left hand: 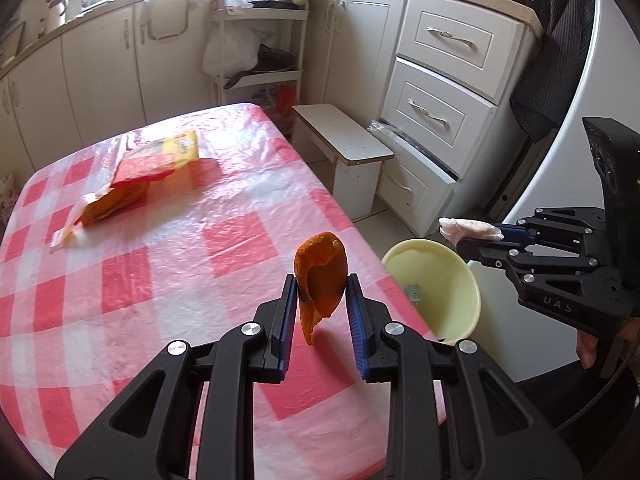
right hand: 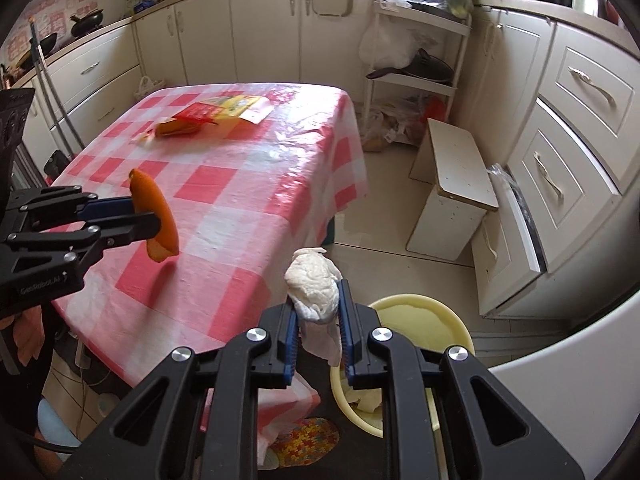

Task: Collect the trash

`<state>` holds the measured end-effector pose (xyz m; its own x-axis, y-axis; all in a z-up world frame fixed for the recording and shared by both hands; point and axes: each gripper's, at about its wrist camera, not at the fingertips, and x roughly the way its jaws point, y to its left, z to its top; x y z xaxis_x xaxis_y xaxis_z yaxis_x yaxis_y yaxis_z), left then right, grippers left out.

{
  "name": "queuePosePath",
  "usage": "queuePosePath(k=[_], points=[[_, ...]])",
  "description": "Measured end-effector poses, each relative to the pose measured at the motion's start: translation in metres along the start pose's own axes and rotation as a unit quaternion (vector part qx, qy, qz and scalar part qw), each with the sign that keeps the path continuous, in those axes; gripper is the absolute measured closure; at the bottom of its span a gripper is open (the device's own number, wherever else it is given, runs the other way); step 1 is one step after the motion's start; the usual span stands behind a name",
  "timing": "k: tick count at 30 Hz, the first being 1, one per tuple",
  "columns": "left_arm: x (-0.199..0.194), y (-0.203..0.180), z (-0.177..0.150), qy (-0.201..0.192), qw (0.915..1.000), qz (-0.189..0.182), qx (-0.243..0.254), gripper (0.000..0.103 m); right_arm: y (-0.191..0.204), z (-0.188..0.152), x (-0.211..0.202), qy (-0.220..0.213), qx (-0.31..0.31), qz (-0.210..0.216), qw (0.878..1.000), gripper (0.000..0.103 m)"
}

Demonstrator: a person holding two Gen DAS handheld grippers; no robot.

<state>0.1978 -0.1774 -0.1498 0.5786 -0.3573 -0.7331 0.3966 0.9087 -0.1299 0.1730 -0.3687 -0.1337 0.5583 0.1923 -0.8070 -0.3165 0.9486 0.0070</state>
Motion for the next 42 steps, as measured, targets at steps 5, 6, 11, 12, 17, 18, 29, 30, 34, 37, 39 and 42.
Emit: queuePosePath(k=[5,6,11,12,17,18,29,30,34,37,39,42], points=[[0.006,-0.013,0.004,0.004,0.9999,-0.011,0.005,0.079,-0.017,-0.007,0.009,0.016,0.023,-0.017,0.999,0.085],[0.008,-0.016,0.005,0.004,0.9999,-0.014,0.006,0.079,-0.021,-0.008,0.012,0.022,0.029,-0.022,0.999,0.085],[0.015,-0.030,0.012,0.007,0.9995,-0.028,0.010,0.079,-0.038,-0.014,0.022,0.040,0.054,-0.037,0.997,0.085],[0.017,-0.034,0.014,0.008,0.9994,-0.032,0.011,0.079,-0.042,-0.016,0.025,0.044,0.060,-0.041,0.996,0.085],[0.028,-0.052,0.019,0.013,0.9987,-0.044,0.023,0.079,-0.059,-0.023,0.033,0.058,0.082,-0.052,0.994,0.085],[0.031,-0.056,0.020,0.014,0.9985,-0.047,0.025,0.079,-0.062,-0.025,0.035,0.062,0.086,-0.056,0.993,0.085],[0.059,-0.088,0.030,0.028,0.9964,-0.069,0.040,0.079,-0.083,-0.034,0.048,0.082,0.111,-0.083,0.987,0.080],[0.062,-0.091,0.030,0.030,0.9962,-0.072,0.040,0.079,-0.086,-0.035,0.049,0.085,0.116,-0.086,0.986,0.073],[0.074,-0.103,0.032,0.037,0.9953,-0.078,0.044,0.079,-0.094,-0.036,0.048,0.085,0.128,-0.097,0.983,0.068],[0.078,-0.105,0.034,0.039,0.9951,-0.081,0.042,0.079,-0.100,-0.038,0.047,0.086,0.142,-0.099,0.981,0.067],[0.080,-0.103,0.033,0.042,0.9952,-0.078,0.041,0.079,-0.101,-0.039,0.048,0.091,0.143,-0.103,0.980,0.065],[0.084,-0.096,0.032,0.048,0.9955,-0.072,0.039,0.079,-0.104,-0.036,0.046,0.082,0.150,-0.103,0.980,0.064]])
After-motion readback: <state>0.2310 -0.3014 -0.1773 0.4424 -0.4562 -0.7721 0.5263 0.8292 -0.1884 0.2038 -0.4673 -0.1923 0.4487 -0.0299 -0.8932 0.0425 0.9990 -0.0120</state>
